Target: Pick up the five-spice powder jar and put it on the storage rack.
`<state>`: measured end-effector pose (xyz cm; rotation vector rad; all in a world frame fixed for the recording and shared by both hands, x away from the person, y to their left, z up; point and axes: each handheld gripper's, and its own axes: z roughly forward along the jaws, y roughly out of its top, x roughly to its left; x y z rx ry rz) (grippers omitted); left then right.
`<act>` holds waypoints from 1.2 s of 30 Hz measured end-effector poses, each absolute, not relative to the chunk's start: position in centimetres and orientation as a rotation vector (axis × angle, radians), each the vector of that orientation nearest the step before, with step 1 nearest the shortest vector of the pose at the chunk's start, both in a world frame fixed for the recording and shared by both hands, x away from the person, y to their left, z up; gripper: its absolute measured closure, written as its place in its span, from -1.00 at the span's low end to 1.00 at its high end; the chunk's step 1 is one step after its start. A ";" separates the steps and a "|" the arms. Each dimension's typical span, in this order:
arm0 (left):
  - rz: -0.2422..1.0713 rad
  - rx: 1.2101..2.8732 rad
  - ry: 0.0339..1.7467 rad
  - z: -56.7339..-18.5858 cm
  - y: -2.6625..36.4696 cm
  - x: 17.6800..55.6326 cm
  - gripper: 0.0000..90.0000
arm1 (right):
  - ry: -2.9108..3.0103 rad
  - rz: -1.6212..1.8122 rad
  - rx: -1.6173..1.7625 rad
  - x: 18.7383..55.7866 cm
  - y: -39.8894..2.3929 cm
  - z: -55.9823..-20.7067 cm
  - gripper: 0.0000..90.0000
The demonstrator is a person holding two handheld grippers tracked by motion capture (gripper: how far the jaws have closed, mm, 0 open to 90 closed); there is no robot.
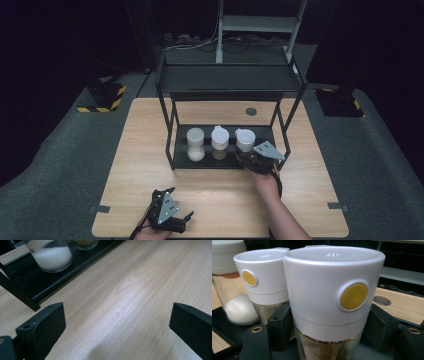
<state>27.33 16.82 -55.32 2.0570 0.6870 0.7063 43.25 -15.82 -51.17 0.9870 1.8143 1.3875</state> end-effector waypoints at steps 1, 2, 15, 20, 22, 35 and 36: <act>0.706 2.057 0.687 -55.3 16.8 27.3 -0.98 | 1.816 1.385 0.989 43.3 -15.8 -51.2 -0.33; 0.707 2.057 0.687 -55.3 16.8 27.3 -0.98 | 1.817 1.383 0.990 43.4 -15.7 -51.3 -0.33; 0.706 2.054 0.684 -55.3 16.9 27.3 -0.98 | 1.824 1.369 1.008 44.1 -15.5 -51.9 -0.33; 0.703 2.052 0.687 -55.3 16.9 27.3 -0.98 | 1.818 1.384 1.020 44.2 -15.7 -52.0 -0.33; 0.704 2.054 0.685 -55.3 16.9 27.3 -0.98 | 1.819 1.384 1.018 44.2 -15.7 -52.1 -0.33; 0.707 2.056 0.684 -55.3 16.8 27.3 -0.98 | 1.819 1.390 1.018 44.0 -15.9 -52.2 -0.34; 0.708 2.057 0.684 -55.3 16.8 27.3 -0.98 | 1.820 1.388 1.019 44.0 -15.9 -52.2 -0.34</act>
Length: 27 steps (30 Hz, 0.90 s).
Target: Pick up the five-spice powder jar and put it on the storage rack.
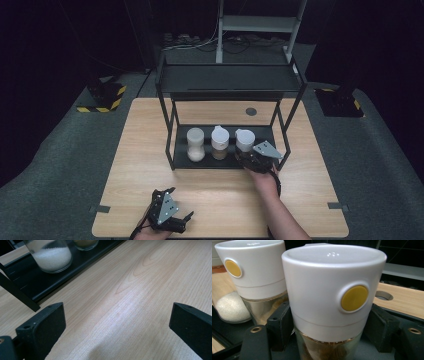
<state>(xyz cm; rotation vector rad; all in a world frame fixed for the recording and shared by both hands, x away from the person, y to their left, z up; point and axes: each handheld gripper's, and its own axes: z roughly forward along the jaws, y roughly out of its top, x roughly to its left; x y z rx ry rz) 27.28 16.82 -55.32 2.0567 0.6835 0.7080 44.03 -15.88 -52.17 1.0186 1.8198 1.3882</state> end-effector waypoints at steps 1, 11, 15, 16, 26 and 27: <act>0.708 2.056 0.683 -55.3 16.8 27.3 -0.98 | 1.822 1.387 1.021 44.0 -15.9 -52.2 -0.36; 0.712 2.060 0.680 -55.3 16.8 27.3 -0.98 | 1.814 1.391 1.053 43.9 -16.1 -52.1 -0.65; 0.711 2.061 0.680 -55.3 16.8 27.3 -0.98 | 1.811 1.394 1.050 43.6 -16.2 -52.0 -0.75; 0.711 2.062 0.680 -55.3 16.8 27.3 -0.98 | 1.810 1.393 1.051 43.6 -16.2 -52.0 -0.78; 0.715 2.066 0.677 -55.4 16.7 27.3 -0.98 | 1.806 1.400 1.041 42.7 -16.1 -51.2 -1.00; 0.715 2.066 0.676 -55.4 16.7 27.3 -0.98 | 1.806 1.398 1.039 42.7 -16.0 -51.1 -1.00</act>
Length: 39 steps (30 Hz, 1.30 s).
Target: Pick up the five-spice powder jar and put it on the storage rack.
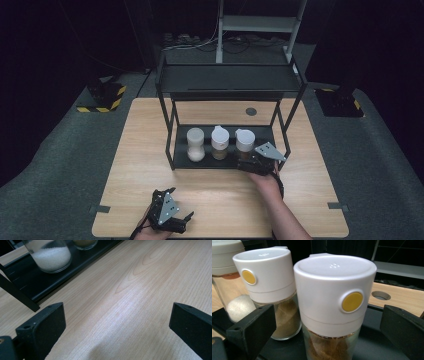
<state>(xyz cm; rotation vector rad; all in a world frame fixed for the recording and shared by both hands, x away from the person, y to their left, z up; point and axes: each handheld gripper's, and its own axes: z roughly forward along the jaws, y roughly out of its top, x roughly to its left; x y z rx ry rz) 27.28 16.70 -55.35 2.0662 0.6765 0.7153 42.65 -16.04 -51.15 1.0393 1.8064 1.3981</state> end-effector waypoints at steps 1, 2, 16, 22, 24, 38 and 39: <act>0.715 2.066 0.676 -55.4 16.7 27.3 -0.98 | 1.805 1.399 1.039 42.6 -16.0 -51.1 -1.00; 0.715 2.065 0.676 -55.4 16.7 27.3 -0.98 | 1.805 1.402 1.037 42.5 -16.0 -51.0 -1.00; 0.715 2.069 0.675 -55.4 16.7 27.3 -0.98 | 1.804 1.390 1.011 40.9 -16.4 -49.8 -1.00; 0.716 2.067 0.680 -55.4 16.7 27.3 -0.98 | 1.803 1.402 0.998 40.0 -16.9 -49.2 -1.00; 0.718 2.067 0.679 -55.4 16.7 27.3 -0.98 | 1.807 1.399 0.993 39.9 -17.0 -49.0 -1.00; 0.717 2.065 0.683 -55.4 16.7 27.3 -0.98 | 1.802 1.396 0.959 37.8 -17.6 -47.8 -1.00; 0.717 2.064 0.684 -55.4 16.7 27.3 -0.98 | 1.801 1.394 0.955 37.6 -17.7 -47.8 -1.00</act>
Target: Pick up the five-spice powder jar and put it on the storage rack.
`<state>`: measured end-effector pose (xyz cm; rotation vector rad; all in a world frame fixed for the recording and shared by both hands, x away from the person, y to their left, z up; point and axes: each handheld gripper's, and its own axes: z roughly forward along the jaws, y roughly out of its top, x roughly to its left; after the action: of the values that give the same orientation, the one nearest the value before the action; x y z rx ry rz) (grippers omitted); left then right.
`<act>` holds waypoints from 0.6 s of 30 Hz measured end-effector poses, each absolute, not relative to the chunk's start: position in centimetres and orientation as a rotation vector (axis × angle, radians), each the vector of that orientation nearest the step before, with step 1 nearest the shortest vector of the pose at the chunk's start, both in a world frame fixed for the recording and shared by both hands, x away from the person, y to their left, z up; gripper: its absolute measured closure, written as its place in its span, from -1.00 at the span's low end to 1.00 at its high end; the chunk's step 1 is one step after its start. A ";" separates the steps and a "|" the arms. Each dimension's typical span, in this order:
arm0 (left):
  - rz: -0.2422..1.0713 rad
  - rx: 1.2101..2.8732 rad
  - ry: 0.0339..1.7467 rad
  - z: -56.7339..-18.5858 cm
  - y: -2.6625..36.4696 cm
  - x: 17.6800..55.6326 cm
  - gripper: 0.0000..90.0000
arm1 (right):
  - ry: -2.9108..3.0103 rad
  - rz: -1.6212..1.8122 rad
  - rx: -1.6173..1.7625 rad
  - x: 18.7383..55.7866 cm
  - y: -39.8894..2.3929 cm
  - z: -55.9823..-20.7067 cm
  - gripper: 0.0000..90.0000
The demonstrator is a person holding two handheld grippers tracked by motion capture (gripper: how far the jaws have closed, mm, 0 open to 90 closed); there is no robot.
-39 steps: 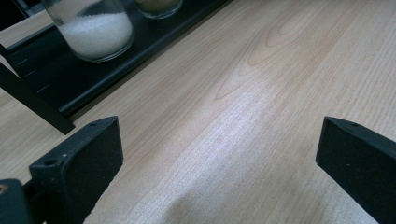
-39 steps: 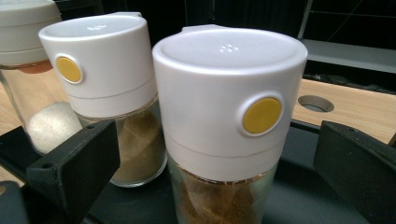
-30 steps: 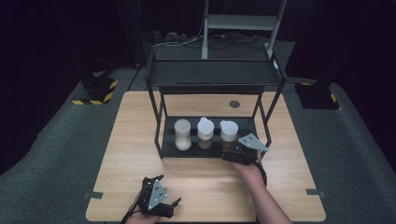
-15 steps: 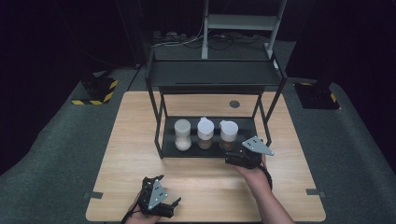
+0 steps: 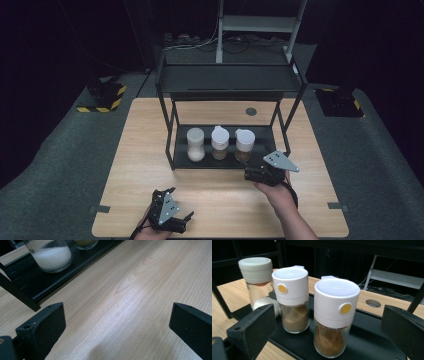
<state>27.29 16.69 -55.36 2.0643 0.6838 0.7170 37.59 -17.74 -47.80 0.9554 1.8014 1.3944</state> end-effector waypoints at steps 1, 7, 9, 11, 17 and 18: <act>0.716 2.064 0.685 -55.4 16.7 27.3 -0.98 | 1.800 1.396 0.953 37.4 -17.8 -47.8 -1.00; 0.716 2.065 0.687 -55.4 16.7 27.3 -0.98 | 1.803 1.402 0.924 36.2 -18.4 -47.6 -1.00; 0.717 2.065 0.688 -55.4 16.7 27.3 -0.98 | 1.804 1.403 0.916 35.7 -18.6 -47.6 -1.00; 0.718 2.067 0.687 -55.4 16.7 27.3 -0.98 | 1.808 1.401 0.914 35.3 -18.7 -47.6 -1.00; 0.716 2.065 0.688 -55.4 16.7 27.3 -0.98 | 1.819 1.392 0.900 33.9 -19.2 -48.0 -1.00; 0.715 2.065 0.688 -55.4 16.7 27.3 -0.98 | 1.822 1.387 0.901 33.7 -19.3 -48.1 -1.00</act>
<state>27.33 16.69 -55.36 2.0651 0.6884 0.7152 33.73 -19.31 -48.14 0.9012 1.8221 1.3873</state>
